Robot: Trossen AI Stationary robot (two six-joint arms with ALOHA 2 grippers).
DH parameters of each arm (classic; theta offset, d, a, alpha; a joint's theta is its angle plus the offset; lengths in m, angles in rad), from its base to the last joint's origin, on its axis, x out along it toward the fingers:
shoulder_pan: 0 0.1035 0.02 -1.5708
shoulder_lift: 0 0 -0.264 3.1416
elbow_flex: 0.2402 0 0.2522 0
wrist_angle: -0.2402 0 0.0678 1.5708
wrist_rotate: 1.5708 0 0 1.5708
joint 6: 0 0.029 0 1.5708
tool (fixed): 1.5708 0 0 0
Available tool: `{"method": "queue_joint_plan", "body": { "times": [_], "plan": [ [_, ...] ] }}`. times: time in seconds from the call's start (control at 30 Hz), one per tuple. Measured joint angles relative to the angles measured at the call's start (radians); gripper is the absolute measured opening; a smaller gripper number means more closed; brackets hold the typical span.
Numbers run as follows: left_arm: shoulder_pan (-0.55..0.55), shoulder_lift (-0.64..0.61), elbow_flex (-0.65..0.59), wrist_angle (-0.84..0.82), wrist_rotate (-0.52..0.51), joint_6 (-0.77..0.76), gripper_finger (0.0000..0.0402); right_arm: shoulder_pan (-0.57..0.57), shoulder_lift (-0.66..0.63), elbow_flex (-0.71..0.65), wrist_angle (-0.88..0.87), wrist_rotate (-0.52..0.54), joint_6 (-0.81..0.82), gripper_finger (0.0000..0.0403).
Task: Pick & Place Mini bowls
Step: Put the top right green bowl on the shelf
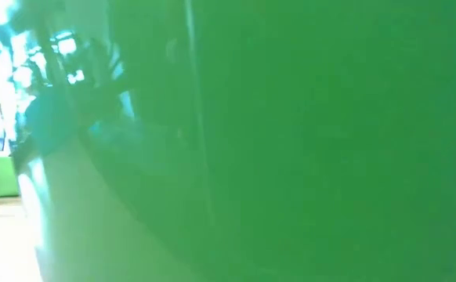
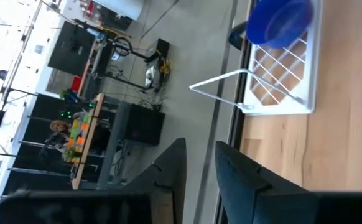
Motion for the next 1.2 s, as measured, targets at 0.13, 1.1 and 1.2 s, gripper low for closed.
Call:
{"method": "queue_joint_plan", "body": {
  "times": [0.13, 1.1, 1.2],
  "plan": [
    [0.000, -0.001, 0.000, -0.004, 0.002, 0.000, 0.0085, 0.072, -0.031, -0.040, -0.005, -0.080, -0.011, 0.0070],
    [0.002, 0.000, 0.000, -0.008, 0.011, 0.002, 0.0085, 0.325, -0.031, -0.097, -0.021, -0.065, 0.016, 0.0063],
    [0.002, 0.000, 0.000, -0.008, 0.011, 0.002, 0.0085, 0.325, -0.031, -0.097, -0.021, -0.065, 0.016, 0.0063]
  ]
}}
